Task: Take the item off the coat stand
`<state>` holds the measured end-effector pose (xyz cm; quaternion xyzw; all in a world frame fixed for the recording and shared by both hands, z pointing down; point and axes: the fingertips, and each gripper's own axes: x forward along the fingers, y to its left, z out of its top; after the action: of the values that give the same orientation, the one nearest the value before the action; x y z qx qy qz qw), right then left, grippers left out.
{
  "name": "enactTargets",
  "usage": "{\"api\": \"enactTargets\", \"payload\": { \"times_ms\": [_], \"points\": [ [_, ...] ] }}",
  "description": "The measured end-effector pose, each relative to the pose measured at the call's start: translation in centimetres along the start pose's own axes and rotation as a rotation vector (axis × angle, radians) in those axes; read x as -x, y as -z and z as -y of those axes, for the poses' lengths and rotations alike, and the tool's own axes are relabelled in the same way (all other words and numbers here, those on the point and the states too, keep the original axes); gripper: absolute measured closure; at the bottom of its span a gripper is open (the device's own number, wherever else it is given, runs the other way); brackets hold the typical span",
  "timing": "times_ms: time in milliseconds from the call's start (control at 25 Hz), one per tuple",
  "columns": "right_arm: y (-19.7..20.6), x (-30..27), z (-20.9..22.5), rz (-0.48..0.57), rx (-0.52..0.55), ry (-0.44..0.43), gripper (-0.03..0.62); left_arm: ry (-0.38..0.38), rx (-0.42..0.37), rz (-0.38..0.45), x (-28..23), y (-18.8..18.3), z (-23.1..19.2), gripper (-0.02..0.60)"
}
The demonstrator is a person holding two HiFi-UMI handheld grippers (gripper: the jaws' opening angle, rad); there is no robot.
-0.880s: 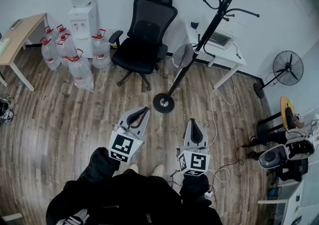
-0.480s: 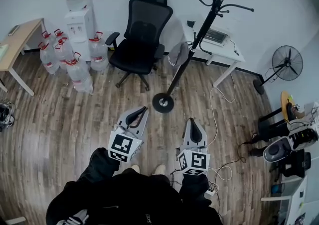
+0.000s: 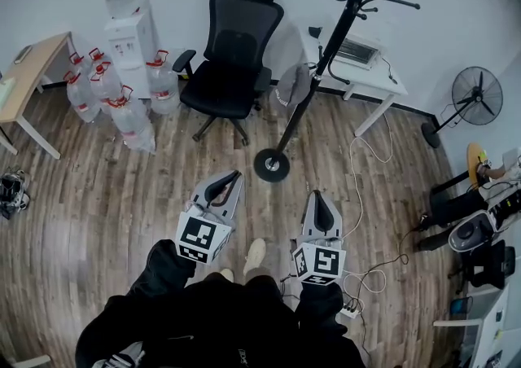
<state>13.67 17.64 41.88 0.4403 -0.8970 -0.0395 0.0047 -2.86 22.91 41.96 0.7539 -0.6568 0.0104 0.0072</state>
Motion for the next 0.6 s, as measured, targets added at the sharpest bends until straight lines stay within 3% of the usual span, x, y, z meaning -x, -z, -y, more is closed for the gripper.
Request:
{"api": "enactTargets", "payload": {
  "times_ms": [280,600],
  "points": [
    [1.2,-4.2,3.8,0.001,-0.017,0.007,0.577,0.009,-0.018,-0.018,-6.0,0.1,-0.3,0.549],
    [3.1,-13.0,9.5,0.007,-0.069,0.009,0.577,0.011,-0.048,-0.056,-16.2,0.5,-2.4,0.549]
  ]
}}
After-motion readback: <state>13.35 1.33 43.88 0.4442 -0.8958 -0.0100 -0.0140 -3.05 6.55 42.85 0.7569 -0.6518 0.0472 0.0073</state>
